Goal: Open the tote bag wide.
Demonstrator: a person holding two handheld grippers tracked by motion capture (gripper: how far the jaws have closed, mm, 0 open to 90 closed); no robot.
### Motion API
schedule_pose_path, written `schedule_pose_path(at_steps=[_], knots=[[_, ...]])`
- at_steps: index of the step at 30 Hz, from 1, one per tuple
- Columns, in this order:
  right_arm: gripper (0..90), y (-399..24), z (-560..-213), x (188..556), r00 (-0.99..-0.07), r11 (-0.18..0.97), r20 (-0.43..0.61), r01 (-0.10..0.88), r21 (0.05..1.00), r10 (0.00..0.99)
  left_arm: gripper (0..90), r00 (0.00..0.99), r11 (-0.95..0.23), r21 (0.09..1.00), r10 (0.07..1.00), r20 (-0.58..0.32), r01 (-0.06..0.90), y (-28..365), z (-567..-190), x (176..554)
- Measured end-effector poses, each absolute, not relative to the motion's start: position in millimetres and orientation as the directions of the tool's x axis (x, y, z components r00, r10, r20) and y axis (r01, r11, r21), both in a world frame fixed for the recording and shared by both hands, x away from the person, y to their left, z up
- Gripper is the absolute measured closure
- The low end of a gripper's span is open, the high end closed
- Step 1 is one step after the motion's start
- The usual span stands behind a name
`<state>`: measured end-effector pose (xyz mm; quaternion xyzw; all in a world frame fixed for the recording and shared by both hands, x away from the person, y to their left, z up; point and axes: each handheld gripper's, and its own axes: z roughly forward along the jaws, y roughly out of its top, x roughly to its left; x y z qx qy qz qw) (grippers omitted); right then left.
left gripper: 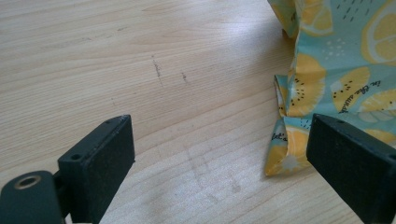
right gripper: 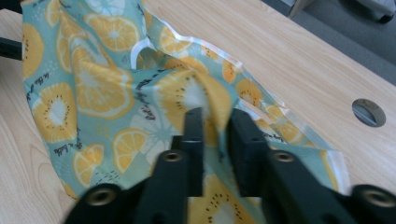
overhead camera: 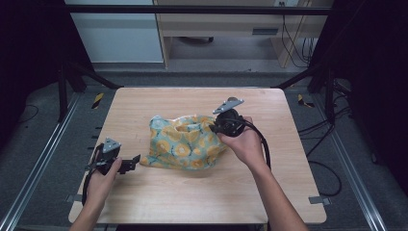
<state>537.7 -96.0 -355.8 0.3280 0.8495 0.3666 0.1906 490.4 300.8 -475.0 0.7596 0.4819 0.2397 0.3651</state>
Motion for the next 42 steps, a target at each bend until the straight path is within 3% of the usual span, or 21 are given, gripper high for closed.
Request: schedule_pose_path(at_steps=[10, 24, 32, 36, 42], knots=[[86.2, -90, -342, 478, -0.771, 0.431, -0.069, 0.277, 0.859, 0.634, 7.7, 0.433, -0.287, 0.779, 0.901, 0.022, 0.558, 297, -476, 490], [87.2, -88, -364, 417, -0.828, 0.405, -0.038, 0.232, 0.885, 0.559, 9.5, 0.452, -0.299, 0.798, 0.891, 0.037, 0.524, 293, -468, 486], [87.0, -95, -390, 409, -0.826, 0.421, -0.034, 0.251, 0.872, 0.563, 11.5, 0.5, -0.325, 0.823, 0.864, 0.059, 0.465, 288, -449, 482], [87.0, -96, -398, 410, -0.829, 0.412, -0.026, 0.251, 0.876, 0.559, 12.7, 0.527, -0.293, 0.854, 0.849, 0.026, 0.43, 282, -429, 482], [86.1, -96, -408, 409, -0.83, 0.4, -0.022, 0.245, 0.883, 0.558, 12.6, 0.613, -0.368, 0.842, 0.788, 0.056, 0.395, 258, -404, 489]])
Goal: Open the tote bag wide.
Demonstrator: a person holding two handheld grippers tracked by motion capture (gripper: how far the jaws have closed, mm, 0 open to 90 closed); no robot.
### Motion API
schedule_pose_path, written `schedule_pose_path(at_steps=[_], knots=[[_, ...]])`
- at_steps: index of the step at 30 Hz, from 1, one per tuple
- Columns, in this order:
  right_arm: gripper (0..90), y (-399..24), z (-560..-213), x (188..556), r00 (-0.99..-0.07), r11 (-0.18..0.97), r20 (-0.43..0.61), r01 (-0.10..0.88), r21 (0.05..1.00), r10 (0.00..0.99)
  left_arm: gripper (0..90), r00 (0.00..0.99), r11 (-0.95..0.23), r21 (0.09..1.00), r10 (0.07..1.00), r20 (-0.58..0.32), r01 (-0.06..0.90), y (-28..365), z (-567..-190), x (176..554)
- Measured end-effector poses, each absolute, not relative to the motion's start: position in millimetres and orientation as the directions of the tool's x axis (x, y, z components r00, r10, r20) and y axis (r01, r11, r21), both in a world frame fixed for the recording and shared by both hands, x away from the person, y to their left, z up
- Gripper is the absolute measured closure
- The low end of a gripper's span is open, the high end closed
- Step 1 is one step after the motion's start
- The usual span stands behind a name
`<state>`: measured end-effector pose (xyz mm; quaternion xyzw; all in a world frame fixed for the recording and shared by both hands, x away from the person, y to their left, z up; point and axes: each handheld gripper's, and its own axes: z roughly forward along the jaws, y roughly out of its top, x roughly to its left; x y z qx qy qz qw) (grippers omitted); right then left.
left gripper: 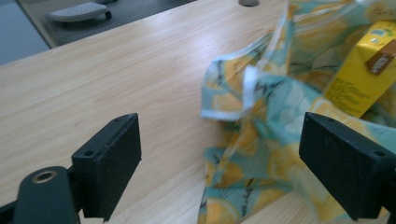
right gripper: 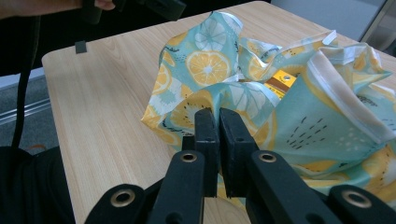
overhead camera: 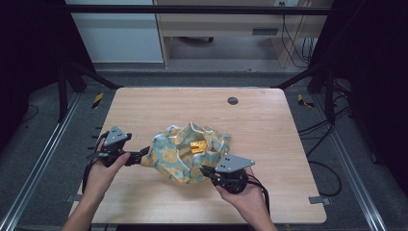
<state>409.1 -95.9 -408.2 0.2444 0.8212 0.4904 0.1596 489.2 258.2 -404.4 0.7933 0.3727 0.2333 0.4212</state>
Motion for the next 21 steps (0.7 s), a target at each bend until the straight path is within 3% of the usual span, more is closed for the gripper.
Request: schedule_pose_path(at_steps=[7, 15, 21], knots=[[85.3, -102, -418, 406, -0.832, 0.401, -0.009, 0.258, 0.879, 0.554, 12.5, 0.657, -0.434, 0.825, 0.747, 0.104, 0.363, 230, -387, 507], [84.6, -108, -424, 406, -0.819, 0.403, 0.01, 0.293, 0.867, 0.574, 13.7, 0.653, -0.449, 0.805, 0.751, 0.104, 0.388, 217, -398, 516], [74.5, -108, -418, 407, -0.811, 0.394, 0.009, 0.294, 0.871, 0.585, 14.0, 0.669, -0.482, 0.78, 0.735, 0.111, 0.4, 212, -407, 514]])
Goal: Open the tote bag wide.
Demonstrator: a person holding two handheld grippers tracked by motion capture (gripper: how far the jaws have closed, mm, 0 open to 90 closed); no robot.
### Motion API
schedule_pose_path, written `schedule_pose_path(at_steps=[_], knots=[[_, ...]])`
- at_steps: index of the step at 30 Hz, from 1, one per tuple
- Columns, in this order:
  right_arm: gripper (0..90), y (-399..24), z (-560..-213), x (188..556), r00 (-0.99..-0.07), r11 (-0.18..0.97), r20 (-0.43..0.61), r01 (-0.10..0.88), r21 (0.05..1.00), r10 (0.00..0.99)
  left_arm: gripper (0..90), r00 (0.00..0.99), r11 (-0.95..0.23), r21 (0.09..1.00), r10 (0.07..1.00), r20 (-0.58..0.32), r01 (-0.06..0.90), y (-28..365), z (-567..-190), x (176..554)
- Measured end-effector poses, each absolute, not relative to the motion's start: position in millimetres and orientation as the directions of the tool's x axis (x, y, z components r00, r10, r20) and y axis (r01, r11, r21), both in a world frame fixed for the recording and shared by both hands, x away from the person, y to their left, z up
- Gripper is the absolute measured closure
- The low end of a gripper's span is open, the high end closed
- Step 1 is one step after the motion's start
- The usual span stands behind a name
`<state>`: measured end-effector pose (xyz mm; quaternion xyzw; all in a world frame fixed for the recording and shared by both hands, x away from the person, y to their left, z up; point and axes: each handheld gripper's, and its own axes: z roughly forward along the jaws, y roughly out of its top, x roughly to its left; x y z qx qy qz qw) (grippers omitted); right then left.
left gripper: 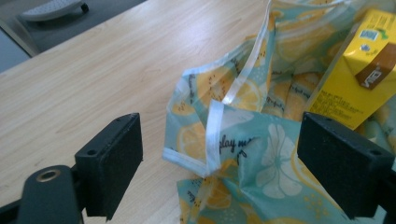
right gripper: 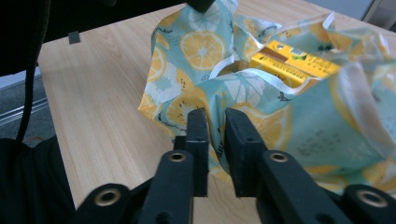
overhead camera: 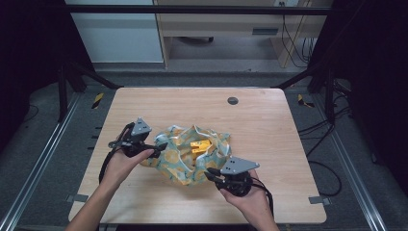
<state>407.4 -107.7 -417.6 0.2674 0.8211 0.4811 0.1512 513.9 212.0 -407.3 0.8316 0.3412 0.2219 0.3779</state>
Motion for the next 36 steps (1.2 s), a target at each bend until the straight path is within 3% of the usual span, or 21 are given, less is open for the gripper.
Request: schedule_pose_path(at_steps=[4, 7, 14, 26, 30, 36], knots=[[61.1, -108, -405, 409, -0.796, 0.396, -0.011, 0.289, 0.872, 0.606, 15.6, 0.664, -0.486, 0.771, 0.739, 0.112, 0.411, 213, -411, 514], [56.0, -112, -382, 415, -0.776, 0.39, -0.037, 0.274, 0.879, 0.629, 16.9, 0.667, -0.493, 0.767, 0.736, 0.115, 0.411, 213, -412, 514], [57.2, -121, -360, 440, -0.729, 0.406, -0.074, 0.292, 0.866, 0.681, 19.6, 0.67, -0.494, 0.769, 0.733, 0.117, 0.406, 211, -413, 512], [53.7, -127, -395, 494, -0.68, 0.459, -0.05, 0.437, 0.773, 0.732, 19.2, 0.683, -0.502, 0.772, 0.72, 0.124, 0.39, 208, -411, 512], [56.9, -129, -406, 504, -0.682, 0.466, -0.019, 0.48, 0.743, 0.731, 20.2, 0.69, -0.515, 0.768, 0.711, 0.134, 0.381, 207, -411, 512], [86.2, -127, -408, 507, -0.698, 0.466, -0.009, 0.469, 0.75, 0.716, 27.4, 0.706, -0.522, 0.769, 0.696, 0.134, 0.369, 203, -412, 510]])
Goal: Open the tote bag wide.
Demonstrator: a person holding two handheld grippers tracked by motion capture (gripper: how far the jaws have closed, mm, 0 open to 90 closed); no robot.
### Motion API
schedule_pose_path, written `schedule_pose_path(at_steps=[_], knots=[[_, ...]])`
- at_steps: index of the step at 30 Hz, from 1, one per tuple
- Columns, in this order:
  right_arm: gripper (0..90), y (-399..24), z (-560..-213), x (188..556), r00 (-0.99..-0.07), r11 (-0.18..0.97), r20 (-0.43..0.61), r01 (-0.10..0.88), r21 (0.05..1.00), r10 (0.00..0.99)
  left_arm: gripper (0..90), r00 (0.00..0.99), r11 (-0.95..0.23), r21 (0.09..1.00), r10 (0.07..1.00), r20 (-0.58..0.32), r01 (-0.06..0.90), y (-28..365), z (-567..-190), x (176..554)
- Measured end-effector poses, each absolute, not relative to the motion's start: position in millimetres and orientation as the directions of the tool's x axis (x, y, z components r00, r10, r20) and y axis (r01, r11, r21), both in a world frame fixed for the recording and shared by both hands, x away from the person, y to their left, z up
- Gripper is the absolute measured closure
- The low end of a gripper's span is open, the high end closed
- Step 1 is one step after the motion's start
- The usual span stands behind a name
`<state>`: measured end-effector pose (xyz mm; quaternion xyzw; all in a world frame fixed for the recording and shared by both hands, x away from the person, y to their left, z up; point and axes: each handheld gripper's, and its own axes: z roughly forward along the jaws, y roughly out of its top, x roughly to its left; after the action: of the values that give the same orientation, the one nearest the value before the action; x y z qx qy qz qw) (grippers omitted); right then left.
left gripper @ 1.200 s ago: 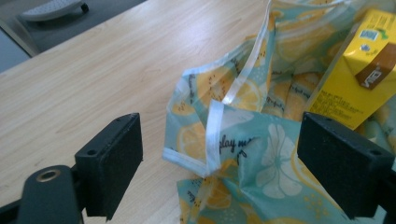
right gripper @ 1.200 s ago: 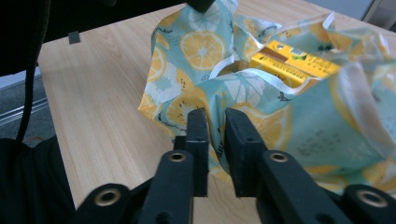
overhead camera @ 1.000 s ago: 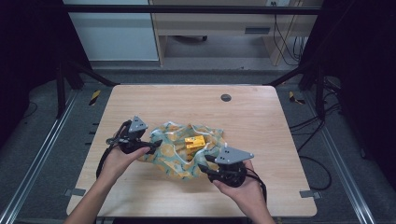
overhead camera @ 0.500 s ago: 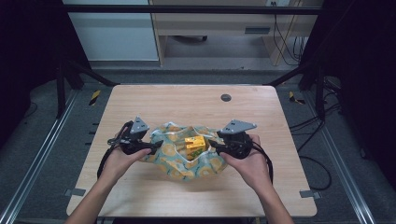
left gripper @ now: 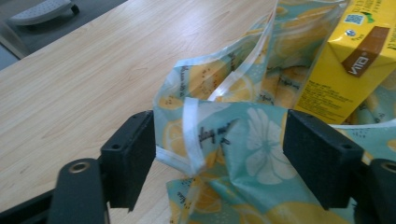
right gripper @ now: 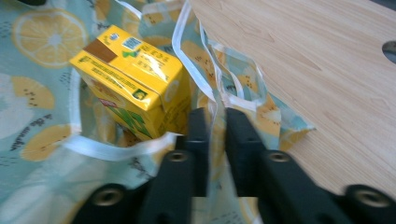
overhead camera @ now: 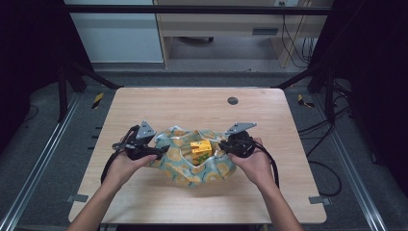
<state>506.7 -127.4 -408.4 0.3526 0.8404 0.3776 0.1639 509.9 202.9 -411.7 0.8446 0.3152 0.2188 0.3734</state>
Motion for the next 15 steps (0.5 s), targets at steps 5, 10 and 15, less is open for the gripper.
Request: schedule_pose_path(at_steps=[5, 10, 15], knots=[[89.6, -128, -399, 505, -0.694, 0.438, -0.016, 0.437, 0.785, 0.72, 37.7, 0.715, -0.538, 0.753, 0.687, 0.13, 0.38, 201, -415, 509], [89.7, -129, -389, 502, -0.694, 0.41, -0.021, 0.4, 0.82, 0.72, 57.3, 0.717, -0.548, 0.753, 0.681, 0.148, 0.365, 202, -416, 505], [89.8, -129, -373, 493, -0.695, 0.364, -0.023, 0.348, 0.864, 0.718, 77.8, 0.709, -0.525, 0.779, 0.689, 0.151, 0.344, 209, -412, 498]])
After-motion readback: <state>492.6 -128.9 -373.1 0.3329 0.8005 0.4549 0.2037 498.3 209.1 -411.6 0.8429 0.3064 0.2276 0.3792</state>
